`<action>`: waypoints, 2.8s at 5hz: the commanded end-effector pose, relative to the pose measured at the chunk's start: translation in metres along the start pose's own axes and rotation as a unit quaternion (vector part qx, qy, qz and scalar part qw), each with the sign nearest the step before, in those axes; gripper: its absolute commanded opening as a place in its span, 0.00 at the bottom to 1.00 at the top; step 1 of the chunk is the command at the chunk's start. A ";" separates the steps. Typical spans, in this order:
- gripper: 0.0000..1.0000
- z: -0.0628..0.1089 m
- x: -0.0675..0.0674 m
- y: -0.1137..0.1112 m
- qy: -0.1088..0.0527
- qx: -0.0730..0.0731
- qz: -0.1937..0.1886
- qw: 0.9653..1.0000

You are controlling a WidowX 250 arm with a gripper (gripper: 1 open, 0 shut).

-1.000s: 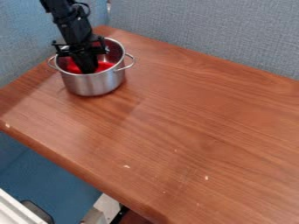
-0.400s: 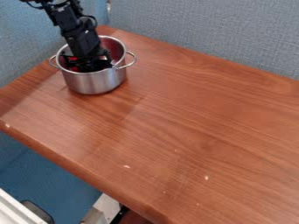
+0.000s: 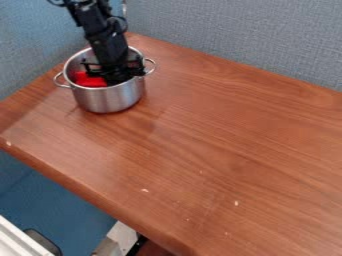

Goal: Move the red object from the metal pot to the table

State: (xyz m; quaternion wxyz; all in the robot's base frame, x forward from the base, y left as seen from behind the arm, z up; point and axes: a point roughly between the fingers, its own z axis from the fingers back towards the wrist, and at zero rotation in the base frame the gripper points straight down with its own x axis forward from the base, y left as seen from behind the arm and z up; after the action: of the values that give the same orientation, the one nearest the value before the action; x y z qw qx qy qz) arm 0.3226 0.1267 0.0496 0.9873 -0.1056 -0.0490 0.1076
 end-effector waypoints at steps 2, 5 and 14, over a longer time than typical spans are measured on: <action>0.00 0.039 0.011 -0.046 -0.040 0.024 -0.002 0.999; 0.00 0.081 0.014 -0.083 -0.069 0.018 -0.038 0.997; 1.00 0.042 -0.061 -0.083 -0.014 0.093 -0.265 0.959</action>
State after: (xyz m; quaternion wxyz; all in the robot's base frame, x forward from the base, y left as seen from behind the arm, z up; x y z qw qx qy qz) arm 0.2722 0.0427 0.0924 0.9876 -0.0027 -0.0562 -0.1465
